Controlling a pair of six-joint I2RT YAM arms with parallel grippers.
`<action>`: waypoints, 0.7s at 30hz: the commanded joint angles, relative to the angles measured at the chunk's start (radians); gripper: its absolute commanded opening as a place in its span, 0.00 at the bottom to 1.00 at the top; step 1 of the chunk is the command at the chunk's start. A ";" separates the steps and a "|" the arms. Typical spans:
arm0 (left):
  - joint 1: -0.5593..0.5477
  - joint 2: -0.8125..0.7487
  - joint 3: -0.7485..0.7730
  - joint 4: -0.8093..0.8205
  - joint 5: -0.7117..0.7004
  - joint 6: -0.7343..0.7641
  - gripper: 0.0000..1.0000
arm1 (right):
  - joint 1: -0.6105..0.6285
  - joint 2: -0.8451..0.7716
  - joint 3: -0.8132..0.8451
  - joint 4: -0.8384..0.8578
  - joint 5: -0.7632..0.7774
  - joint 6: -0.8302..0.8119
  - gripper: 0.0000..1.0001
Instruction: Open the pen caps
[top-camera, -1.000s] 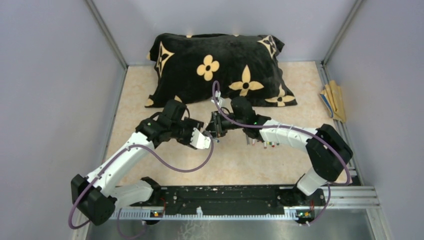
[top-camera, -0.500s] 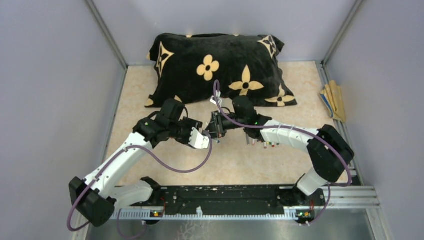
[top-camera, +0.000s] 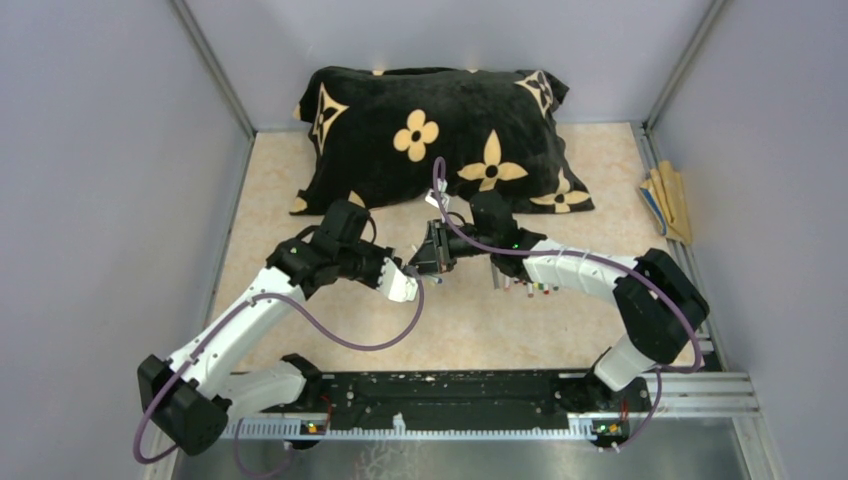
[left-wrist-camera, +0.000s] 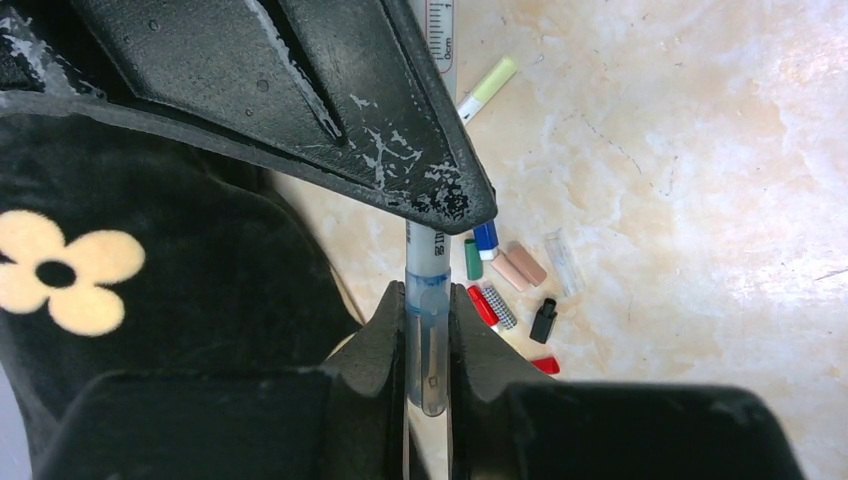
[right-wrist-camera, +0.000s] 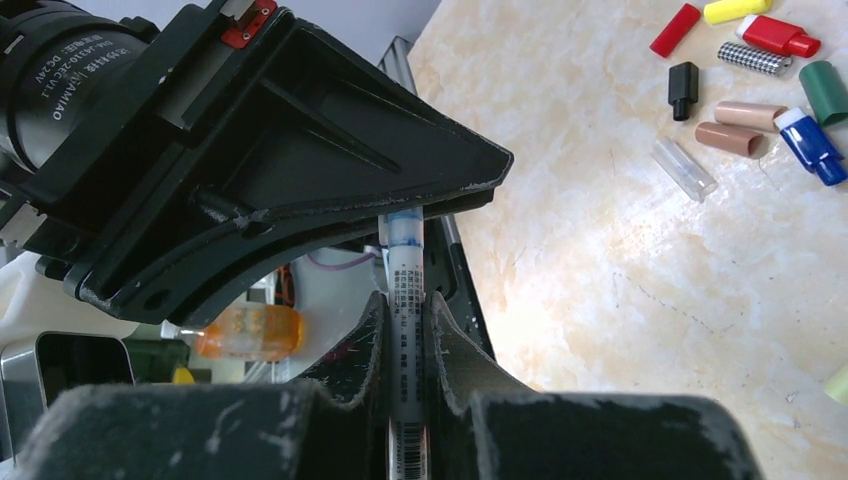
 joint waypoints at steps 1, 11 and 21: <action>-0.003 -0.014 -0.015 0.034 -0.015 0.009 0.00 | -0.001 -0.014 0.006 0.008 0.011 -0.016 0.00; 0.076 0.059 -0.034 0.027 -0.117 0.038 0.00 | -0.001 -0.188 -0.086 -0.168 0.160 -0.128 0.00; 0.191 0.120 -0.001 0.021 -0.112 0.110 0.00 | -0.001 -0.345 -0.185 -0.304 0.274 -0.194 0.00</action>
